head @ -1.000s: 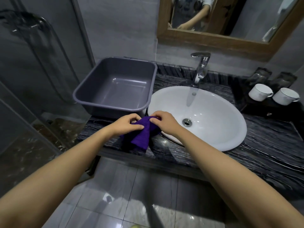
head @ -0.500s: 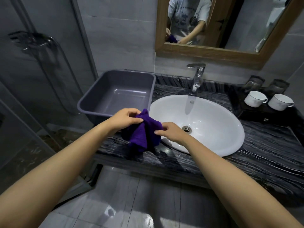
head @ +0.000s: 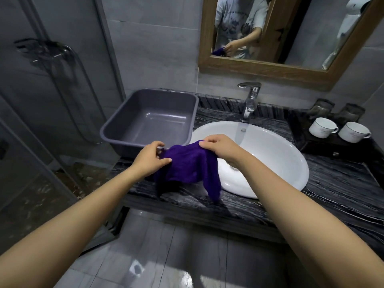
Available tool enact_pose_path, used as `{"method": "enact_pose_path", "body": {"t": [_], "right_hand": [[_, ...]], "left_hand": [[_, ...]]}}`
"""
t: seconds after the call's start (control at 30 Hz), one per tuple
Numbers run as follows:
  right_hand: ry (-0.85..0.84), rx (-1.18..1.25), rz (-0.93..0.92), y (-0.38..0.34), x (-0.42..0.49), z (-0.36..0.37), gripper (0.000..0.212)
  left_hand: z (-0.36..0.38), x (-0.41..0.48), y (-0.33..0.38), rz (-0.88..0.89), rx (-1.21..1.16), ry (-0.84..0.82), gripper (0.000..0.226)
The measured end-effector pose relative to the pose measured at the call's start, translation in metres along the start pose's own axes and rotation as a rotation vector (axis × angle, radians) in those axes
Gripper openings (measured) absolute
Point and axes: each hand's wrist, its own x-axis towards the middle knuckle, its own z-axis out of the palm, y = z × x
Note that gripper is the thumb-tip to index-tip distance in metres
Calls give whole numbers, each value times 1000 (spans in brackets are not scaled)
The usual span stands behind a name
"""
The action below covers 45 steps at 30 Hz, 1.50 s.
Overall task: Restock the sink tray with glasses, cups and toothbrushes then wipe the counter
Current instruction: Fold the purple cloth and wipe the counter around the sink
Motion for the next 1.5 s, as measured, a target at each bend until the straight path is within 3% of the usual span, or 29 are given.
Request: {"method": "enact_pose_path", "body": {"t": [0.07,0.17,0.37,0.43,0.5,0.57,0.63,0.73,0.93,1.0,1.07,1.17,1.27,1.5], "right_hand": [[31,41,8,-4,-1,1,23],[65,107,60,-8,-3,2,28],[97,299,110,-18,-6,-3,32],[105,362,126,-16,-7,-5,30],[123,433,144,-15,-7,-8,27],[124,467,164,-12,-8,-10,26],[118,468,177,-10,-10,-13,25],[139,444,193,-6,-12,-18,24],[253,92,213,10,-22,-36,7],[289,44,213,18,-23,-41,34],[289,3,168,23,-26,-44,52],[204,-90,76,25,-30,-50,40],[174,-225,28,24,-33,-57,33],[435,-500,-67,28,-42,-82,7]], "left_hand": [[13,-9,10,79,49,96,62],[39,-28,24,168,-44,13,58],[68,-31,36,21,-204,-91,40],[69,-29,36,-139,-372,-146,46],[67,-29,35,-292,-726,-347,47],[65,-29,32,-347,-1011,-495,30],[66,-28,33,-363,-1110,-486,14],[71,-27,40,-379,-1038,-352,16],[58,-17,42,-272,-916,-20,18],[50,-14,44,-209,-825,28,23],[44,-11,49,-130,-749,41,29],[34,-7,57,4,-654,-17,22],[28,-2,62,80,-560,-108,37],[26,12,93,335,-110,-67,20]]}}
